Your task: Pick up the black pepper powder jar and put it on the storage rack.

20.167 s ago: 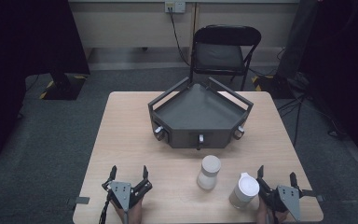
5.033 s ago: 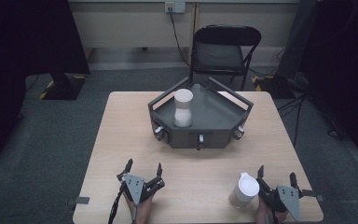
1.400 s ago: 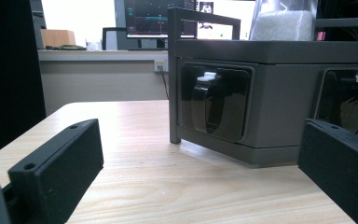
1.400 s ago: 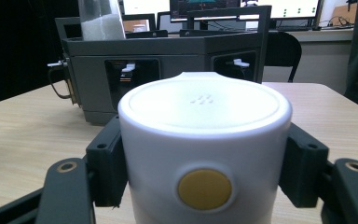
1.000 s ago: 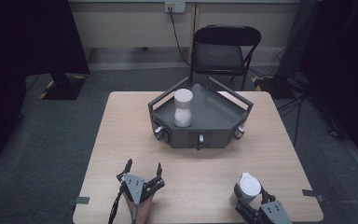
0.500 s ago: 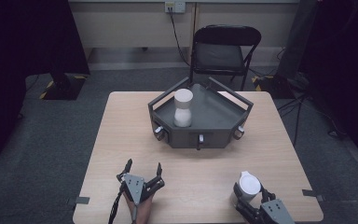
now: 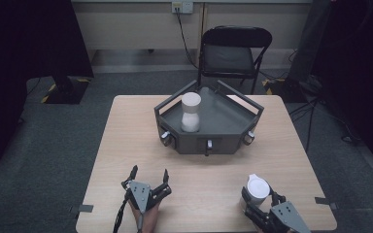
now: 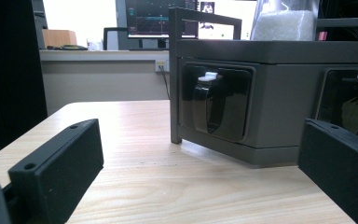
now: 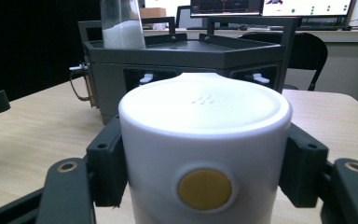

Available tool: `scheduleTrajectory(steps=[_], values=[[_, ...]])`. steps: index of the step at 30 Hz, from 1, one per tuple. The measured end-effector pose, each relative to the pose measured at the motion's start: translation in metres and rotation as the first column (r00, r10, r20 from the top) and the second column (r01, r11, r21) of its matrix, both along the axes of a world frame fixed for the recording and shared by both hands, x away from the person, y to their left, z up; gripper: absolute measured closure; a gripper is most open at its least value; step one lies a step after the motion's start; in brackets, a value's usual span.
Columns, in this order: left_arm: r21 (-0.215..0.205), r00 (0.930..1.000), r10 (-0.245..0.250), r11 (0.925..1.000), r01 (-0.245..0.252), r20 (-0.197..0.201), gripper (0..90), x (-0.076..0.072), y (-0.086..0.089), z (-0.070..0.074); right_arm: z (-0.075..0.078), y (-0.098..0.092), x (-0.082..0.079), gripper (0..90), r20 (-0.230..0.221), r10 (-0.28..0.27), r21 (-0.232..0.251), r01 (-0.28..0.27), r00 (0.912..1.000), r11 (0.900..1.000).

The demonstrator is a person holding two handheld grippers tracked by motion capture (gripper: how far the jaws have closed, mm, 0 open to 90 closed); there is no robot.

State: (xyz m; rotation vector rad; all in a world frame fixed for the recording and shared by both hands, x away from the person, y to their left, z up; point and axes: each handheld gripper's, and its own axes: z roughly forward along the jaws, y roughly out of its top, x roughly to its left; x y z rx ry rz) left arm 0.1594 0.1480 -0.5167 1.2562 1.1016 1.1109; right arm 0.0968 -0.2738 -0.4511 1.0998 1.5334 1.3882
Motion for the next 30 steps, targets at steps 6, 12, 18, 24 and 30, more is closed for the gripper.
scheduleTrajectory(steps=[6, 12, 18, 24, 30], values=[[0.0, 1.0, 0.0, 1.0, 0.0, 0.0, 0.2, 0.0, 0.0, 0.0, 0.007, -0.001, 0.006, 29.9, -0.003, 0.026, -0.003, -0.026, 0.9997, 1.0], [-0.001, 1.0, 0.0, 1.0, 0.0, 0.0, 0.2, 0.0, 0.0, 0.0, 0.016, -0.004, 0.014, 29.9, 0.0, 0.049, 0.0, -0.049, 0.9988, 0.999], [-0.001, 1.0, 0.0, 1.0, 0.0, 0.0, 0.2, 0.0, 0.0, 0.0, 0.029, -0.005, 0.026, 29.9, -0.007, 0.07, -0.012, -0.07, 0.9975, 0.997], [0.0, 1.0, 0.0, 1.0, 0.0, 0.0, 0.2, 0.0, 0.0, 0.0, 0.041, -0.005, 0.037, 29.9, 0.006, 0.095, -0.015, -0.095, 0.9954, 0.995], [-0.001, 1.0, 0.0, 1.0, 0.0, 0.0, 0.2, 0.0, 0.0, 0.0, 0.05, -0.005, 0.051, 29.9, 0.019, 0.116, -0.004, -0.115, 0.9931, 0.993]])
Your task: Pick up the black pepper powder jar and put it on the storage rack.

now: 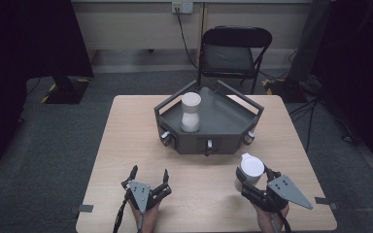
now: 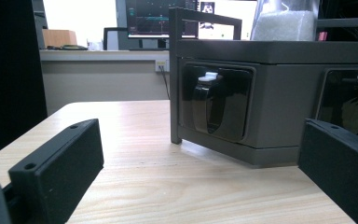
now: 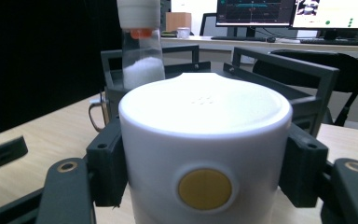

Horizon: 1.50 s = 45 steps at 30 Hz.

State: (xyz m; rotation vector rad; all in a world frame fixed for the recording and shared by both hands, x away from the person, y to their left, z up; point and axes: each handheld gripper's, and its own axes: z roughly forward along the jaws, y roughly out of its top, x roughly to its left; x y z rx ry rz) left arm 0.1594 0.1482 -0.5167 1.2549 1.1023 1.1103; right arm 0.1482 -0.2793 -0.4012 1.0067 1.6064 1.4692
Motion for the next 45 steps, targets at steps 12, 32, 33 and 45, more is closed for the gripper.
scheduleTrajectory(steps=[12, 32, 33, 45], values=[[0.0, 1.0, -0.004, 1.0, 0.004, 0.0, 0.2, 0.0, 0.001, 0.0, 0.019, -0.001, 0.031, 29.9, 0.017, 0.016, 0.045, -0.017, 0.9997, 0.999], [0.001, 1.0, -0.007, 1.0, 0.007, 0.0, 0.2, 0.0, 0.001, 0.0, 0.076, 0.012, 0.091, 30.0, 0.033, -0.023, 0.065, 0.021, 0.9992, 0.998], [0.001, 1.0, -0.007, 1.0, 0.007, 0.0, 0.2, 0.0, 0.001, 0.0, 0.077, 0.014, 0.095, 30.0, 0.031, -0.031, 0.066, 0.029, 0.999, 0.997], [0.001, 1.0, -0.006, 1.0, 0.006, -0.001, 0.2, 0.0, 0.001, 0.0, 0.079, 0.039, 0.132, 30.0, 0.019, -0.105, 0.041, 0.105, 0.9943, 0.994]])
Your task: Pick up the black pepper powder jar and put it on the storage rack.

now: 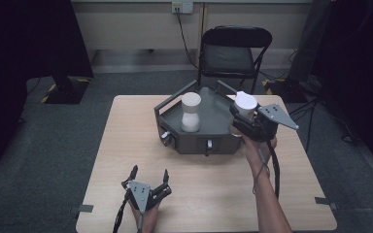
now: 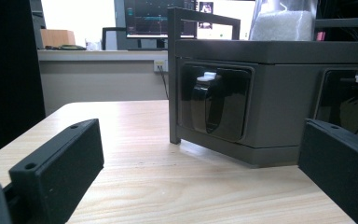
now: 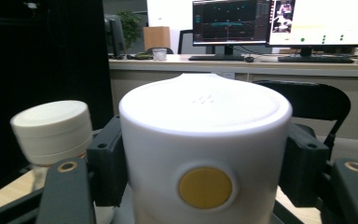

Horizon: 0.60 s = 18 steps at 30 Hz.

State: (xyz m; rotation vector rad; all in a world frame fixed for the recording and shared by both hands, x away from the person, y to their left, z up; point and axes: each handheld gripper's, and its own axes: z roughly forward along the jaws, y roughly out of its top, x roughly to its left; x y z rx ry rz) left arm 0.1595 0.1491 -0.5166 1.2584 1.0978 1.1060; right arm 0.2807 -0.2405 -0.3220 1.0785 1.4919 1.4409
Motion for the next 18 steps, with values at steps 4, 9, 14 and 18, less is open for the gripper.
scheduleTrajectory(steps=[4, 9, 14, 18], values=[[-0.001, 1.0, 0.0, 1.0, 0.0, 0.0, 0.3, 0.0, 0.0, 0.0, -0.004, 0.005, 0.011, 30.0, -0.009, -0.01, -0.006, 0.01, 0.9999, 1.0], [-0.001, 1.0, 0.0, 1.0, 0.0, 0.0, 0.2, 0.0, 0.0, 0.0, -0.011, 0.012, 0.024, 29.9, -0.012, -0.023, -0.022, 0.022, 0.9997, 1.0], [-0.001, 1.0, 0.0, 1.0, 0.0, 0.0, 0.2, 0.0, 0.0, 0.0, -0.015, 0.017, 0.034, 29.9, -0.032, -0.032, -0.024, 0.031, 0.999, 0.999], [-0.001, 1.0, 0.001, 1.0, -0.001, 0.0, 0.2, 0.0, 0.0, 0.0, -0.021, 0.019, 0.038, 29.9, -0.033, -0.039, -0.027, 0.038, 0.9987, 0.999]])
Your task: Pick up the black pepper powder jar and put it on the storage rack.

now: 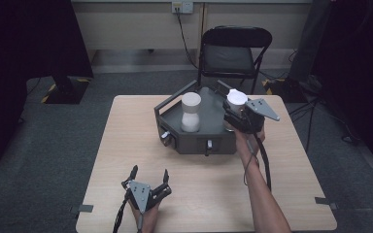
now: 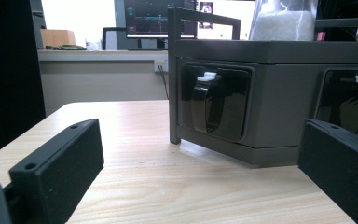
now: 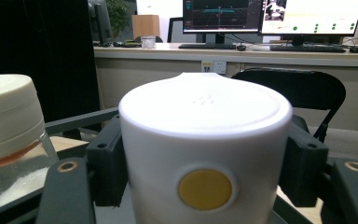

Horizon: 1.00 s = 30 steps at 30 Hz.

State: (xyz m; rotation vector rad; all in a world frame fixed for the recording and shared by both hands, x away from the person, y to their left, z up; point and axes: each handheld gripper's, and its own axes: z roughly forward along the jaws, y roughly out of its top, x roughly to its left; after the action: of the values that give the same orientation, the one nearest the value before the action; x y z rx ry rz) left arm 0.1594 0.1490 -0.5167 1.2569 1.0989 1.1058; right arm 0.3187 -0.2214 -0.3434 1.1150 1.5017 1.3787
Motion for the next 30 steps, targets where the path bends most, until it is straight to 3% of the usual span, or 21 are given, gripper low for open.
scheduleTrajectory(steps=[8, 30], values=[[0.002, 1.0, 0.0, 1.0, 0.0, 0.0, 0.3, 0.0, 0.0, 0.0, -0.006, 0.001, 0.006, 29.9, -0.015, -0.012, 0.008, 0.012, 0.9998, 1.0], [0.002, 1.0, 0.0, 1.0, 0.0, 0.0, 0.4, 0.0, 0.0, 0.0, -0.019, 0.002, 0.0, 29.8, 0.027, -0.015, -0.003, 0.015, 0.9995, 1.0]])
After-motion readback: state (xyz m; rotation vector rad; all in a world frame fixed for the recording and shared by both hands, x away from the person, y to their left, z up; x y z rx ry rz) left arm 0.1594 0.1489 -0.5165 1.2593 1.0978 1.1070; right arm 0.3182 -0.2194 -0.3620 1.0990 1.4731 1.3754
